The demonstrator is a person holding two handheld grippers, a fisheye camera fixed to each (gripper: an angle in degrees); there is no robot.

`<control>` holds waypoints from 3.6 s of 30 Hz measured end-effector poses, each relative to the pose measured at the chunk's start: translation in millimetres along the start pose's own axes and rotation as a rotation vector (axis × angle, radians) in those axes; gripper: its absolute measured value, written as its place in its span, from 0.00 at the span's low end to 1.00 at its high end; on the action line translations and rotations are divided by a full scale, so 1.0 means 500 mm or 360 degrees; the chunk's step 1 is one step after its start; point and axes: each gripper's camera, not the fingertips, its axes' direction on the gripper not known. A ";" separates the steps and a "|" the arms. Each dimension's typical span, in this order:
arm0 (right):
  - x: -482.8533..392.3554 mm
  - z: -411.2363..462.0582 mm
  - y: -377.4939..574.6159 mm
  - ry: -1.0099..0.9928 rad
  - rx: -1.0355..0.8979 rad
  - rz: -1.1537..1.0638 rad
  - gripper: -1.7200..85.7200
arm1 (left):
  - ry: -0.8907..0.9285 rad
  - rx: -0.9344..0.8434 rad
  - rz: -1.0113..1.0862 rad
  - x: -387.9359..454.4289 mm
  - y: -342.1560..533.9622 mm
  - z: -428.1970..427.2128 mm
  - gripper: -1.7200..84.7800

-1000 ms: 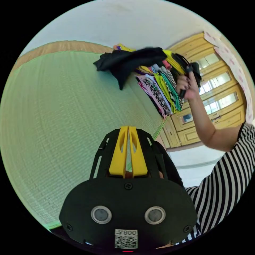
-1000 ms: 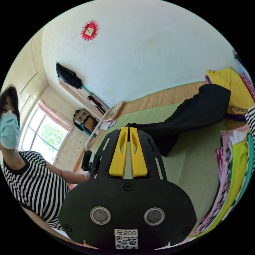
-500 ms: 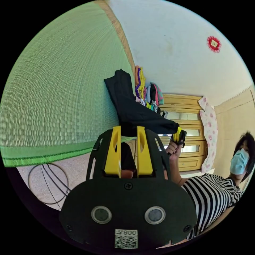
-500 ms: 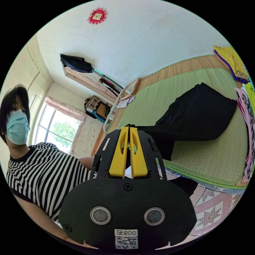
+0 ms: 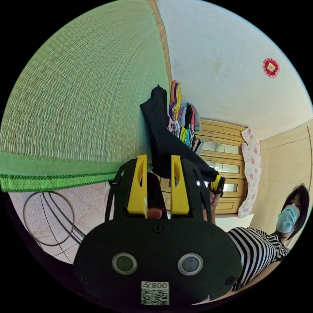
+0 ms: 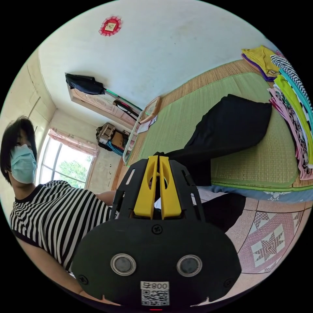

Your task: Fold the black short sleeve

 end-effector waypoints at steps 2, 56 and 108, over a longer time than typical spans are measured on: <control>-0.003 -0.006 0.017 0.0006 0.0014 0.0031 0.02 | 0.0026 -0.0023 -0.0005 -0.014 -0.008 0.004 0.14; 0.003 0.225 0.188 -0.0007 -0.0289 0.0414 0.06 | -0.0731 -0.0779 0.1404 0.631 -0.016 0.312 0.05; 0.313 -0.444 0.435 -0.0134 0.0218 0.0151 0.03 | -0.0215 -0.0264 0.0645 0.228 -0.369 -0.253 0.03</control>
